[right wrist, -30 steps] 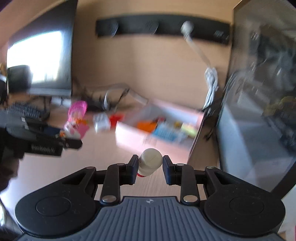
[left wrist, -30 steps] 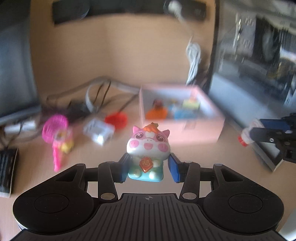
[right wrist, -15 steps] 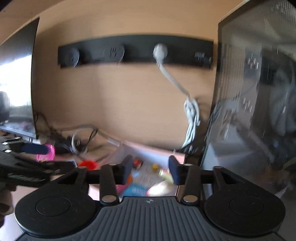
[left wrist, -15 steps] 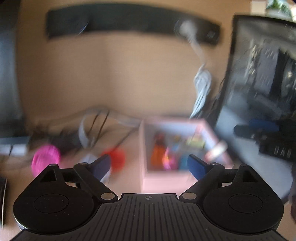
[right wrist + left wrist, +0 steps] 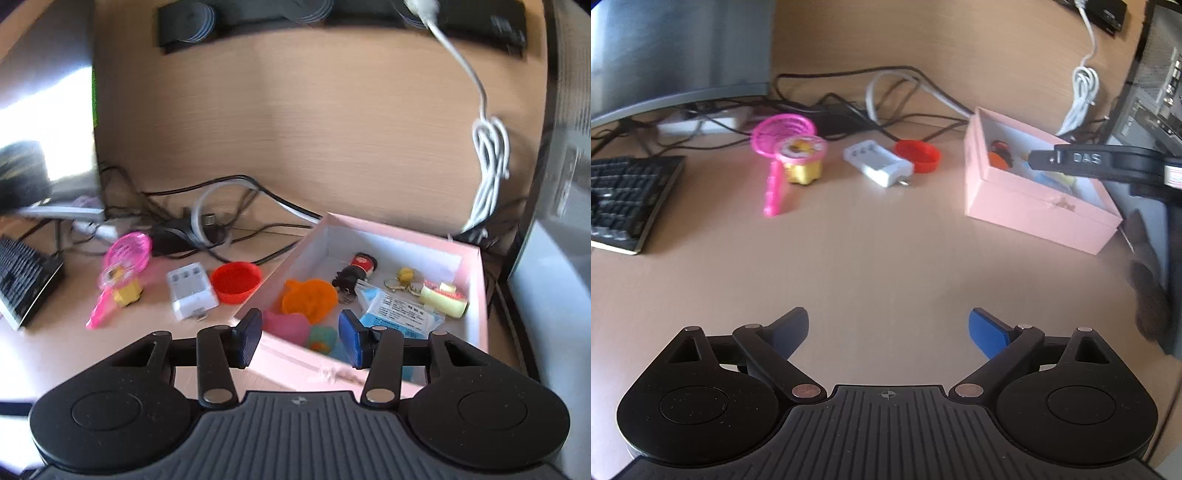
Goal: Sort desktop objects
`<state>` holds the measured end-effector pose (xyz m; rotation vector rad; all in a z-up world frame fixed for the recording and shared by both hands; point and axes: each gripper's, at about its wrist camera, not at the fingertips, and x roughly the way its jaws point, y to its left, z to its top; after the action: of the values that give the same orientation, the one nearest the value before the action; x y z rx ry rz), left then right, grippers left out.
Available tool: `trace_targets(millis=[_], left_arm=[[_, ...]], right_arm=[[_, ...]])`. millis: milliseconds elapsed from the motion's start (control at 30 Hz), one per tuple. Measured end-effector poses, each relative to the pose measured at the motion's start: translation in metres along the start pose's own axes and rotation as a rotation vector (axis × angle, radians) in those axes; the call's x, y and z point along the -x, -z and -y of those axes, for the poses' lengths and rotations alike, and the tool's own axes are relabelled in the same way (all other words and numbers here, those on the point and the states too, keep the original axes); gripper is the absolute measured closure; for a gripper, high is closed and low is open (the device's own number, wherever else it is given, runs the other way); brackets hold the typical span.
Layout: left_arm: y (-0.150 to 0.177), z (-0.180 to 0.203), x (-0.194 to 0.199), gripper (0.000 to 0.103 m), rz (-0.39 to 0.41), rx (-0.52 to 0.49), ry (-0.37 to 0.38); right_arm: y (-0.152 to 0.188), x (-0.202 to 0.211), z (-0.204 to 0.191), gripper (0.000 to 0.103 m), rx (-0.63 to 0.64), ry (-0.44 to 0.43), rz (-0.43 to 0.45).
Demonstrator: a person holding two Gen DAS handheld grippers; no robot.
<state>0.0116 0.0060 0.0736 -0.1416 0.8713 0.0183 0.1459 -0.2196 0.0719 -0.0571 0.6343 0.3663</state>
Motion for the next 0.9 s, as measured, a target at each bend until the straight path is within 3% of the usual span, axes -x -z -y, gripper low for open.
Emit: trace_targets(millis=[67,200,467,600,667,733,900], left_arm=[[0.001,-0.009,0.008,0.005,0.007,0.023,-0.016],[0.001,-0.021,0.01,0.003,0.006,0.059,-0.039],[0.017,-0.031,-0.006,0.003,-0.063,0.083,-0.045],[0.016,-0.037,-0.005,0.003,-0.052,0.069,-0.065],[0.014,-0.042,0.0,0.003,-0.026,0.059,-0.076],[0.011,-0.049,0.004,0.003,0.003,0.067,-0.075],[0.011,-0.07,0.011,0.002,0.037,0.146,-0.04]], right_arm=[[0.0,-0.018,0.011,0.057,-0.079,0.021,-0.048],[0.013,-0.017,0.031,0.057,-0.203,-0.035,-0.089],[0.027,0.02,0.011,0.057,-0.12,-0.106,-0.098],[-0.007,0.021,-0.039,0.041,0.042,-0.175,-0.036],[-0.03,0.002,-0.066,0.032,0.079,-0.256,-0.089],[-0.054,-0.03,-0.091,0.029,0.095,-0.315,-0.161],[-0.081,-0.128,-0.133,0.029,0.161,-0.227,-0.341]])
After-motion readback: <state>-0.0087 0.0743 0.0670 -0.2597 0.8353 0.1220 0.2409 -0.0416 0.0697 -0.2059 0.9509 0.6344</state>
